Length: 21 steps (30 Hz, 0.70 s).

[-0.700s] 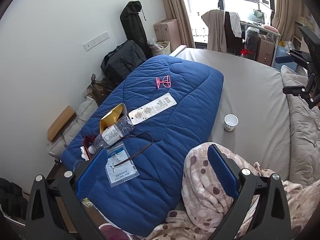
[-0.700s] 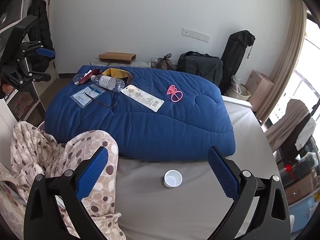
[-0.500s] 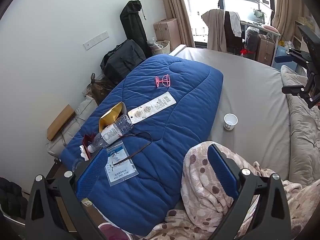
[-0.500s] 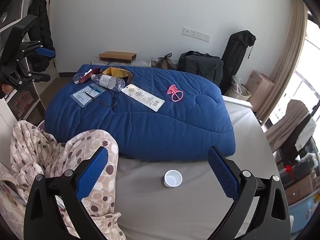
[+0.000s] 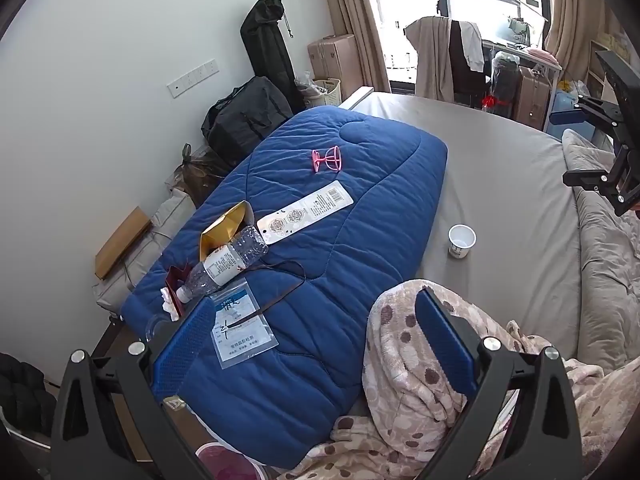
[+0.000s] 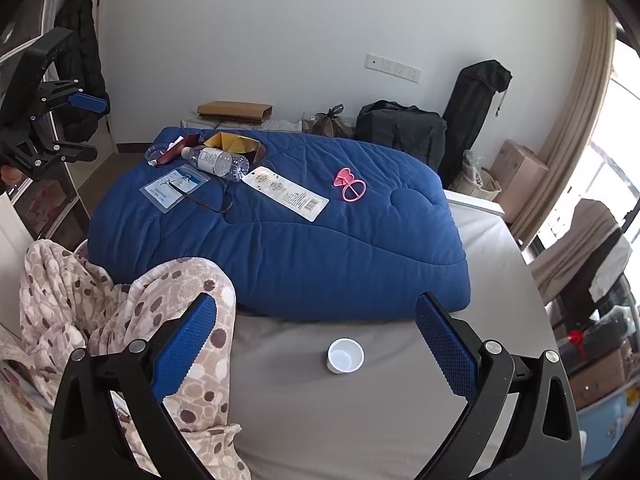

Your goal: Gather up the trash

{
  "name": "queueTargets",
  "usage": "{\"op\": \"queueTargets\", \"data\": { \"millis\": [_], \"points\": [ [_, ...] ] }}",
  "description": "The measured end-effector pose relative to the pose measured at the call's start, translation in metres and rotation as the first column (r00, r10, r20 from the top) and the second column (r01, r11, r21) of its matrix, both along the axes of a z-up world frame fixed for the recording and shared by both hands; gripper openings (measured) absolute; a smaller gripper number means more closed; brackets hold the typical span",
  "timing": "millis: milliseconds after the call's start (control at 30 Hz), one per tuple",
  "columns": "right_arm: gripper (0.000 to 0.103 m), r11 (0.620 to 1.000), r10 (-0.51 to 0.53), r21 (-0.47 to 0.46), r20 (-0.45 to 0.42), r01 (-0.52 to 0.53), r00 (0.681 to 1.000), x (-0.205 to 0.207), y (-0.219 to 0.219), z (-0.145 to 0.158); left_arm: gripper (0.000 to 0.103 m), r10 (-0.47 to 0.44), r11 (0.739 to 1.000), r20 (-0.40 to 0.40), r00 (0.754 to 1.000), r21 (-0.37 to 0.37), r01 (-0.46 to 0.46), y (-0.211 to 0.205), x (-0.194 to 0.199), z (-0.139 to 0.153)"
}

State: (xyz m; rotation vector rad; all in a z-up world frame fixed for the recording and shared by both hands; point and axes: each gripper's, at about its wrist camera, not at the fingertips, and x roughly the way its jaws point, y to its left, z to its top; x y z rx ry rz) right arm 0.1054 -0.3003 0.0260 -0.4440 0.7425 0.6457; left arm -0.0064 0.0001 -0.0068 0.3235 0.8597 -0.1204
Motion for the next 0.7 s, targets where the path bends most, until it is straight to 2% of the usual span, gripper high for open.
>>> {"op": "queueTargets", "data": {
  "millis": [700],
  "points": [
    [0.097,1.000,0.003,-0.008,-0.001,-0.003,1.000,-0.0004,0.0015,-0.0021,0.098,-0.001,1.000,-0.010,1.000,-0.002,0.001,0.0013,0.0014,0.0001]
  ]
}}
